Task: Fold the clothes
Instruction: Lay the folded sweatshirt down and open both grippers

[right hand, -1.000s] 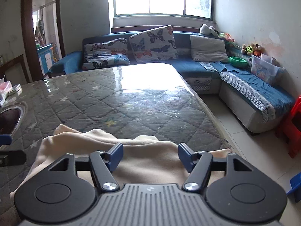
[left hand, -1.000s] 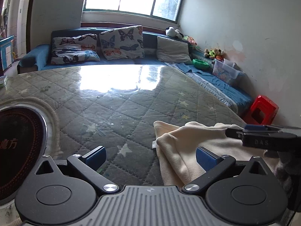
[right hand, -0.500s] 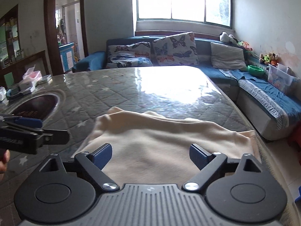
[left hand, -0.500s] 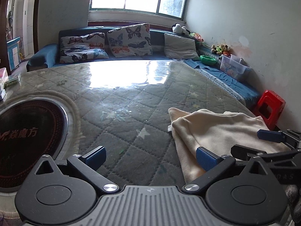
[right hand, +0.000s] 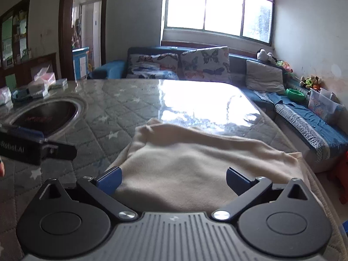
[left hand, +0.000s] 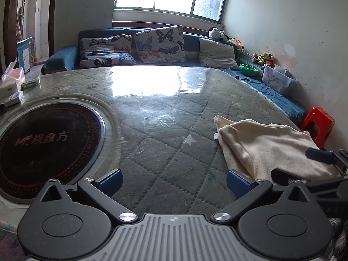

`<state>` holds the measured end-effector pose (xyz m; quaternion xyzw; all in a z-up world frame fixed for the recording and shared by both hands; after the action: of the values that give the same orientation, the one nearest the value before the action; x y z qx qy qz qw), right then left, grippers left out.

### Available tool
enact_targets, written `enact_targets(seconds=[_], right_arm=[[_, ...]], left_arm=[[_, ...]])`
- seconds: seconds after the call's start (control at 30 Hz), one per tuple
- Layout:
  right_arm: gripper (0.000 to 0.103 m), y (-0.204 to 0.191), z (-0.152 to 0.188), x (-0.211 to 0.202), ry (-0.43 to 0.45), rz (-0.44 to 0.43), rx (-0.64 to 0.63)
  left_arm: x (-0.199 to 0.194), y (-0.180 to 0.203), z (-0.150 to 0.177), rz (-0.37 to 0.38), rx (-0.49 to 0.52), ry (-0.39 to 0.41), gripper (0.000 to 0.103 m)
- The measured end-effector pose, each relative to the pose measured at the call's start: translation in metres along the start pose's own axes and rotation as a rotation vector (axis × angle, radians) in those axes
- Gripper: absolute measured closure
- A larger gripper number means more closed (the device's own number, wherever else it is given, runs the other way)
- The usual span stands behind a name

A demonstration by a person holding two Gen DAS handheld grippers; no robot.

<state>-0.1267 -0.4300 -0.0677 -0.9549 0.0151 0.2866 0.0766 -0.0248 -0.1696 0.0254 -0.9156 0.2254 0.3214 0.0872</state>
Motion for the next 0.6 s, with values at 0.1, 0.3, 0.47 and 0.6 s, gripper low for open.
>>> enact_targets(seconds=[0.1, 0.3, 0.47, 0.6], right_arm=[[0.0, 0.002, -0.001, 0.005, -0.014, -0.005, 0.019], [0.0, 0.003, 0.006, 0.001, -0.011, 0.002, 0.043], [0.0, 0.023, 0.008, -0.015, 0.022, 0.033, 0.102], [0.0, 0.051, 0.007, -0.025, 0.046, 0.087, 0.166]], left_arm=[[-0.003, -0.002, 0.005, 0.002, -0.001, -0.011, 0.0], [-0.011, -0.006, 0.016, 0.023, -0.013, -0.012, 0.0], [-0.015, -0.005, 0.02, 0.024, -0.004, -0.007, 0.0], [-0.016, -0.004, 0.022, 0.024, -0.002, -0.01, 0.0]])
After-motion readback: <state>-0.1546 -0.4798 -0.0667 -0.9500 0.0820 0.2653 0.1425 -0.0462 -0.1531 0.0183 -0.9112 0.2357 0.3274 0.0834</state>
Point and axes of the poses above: each gripper's, at about its wrist camera, not at the fingertips, and x roughly the way its jaws point, y to its right, z to its underside, the point moved 1 cm from there along x, roughly the way its jaws point, and after that the axes turned 12 degrees about x, right-handed, at the moved point
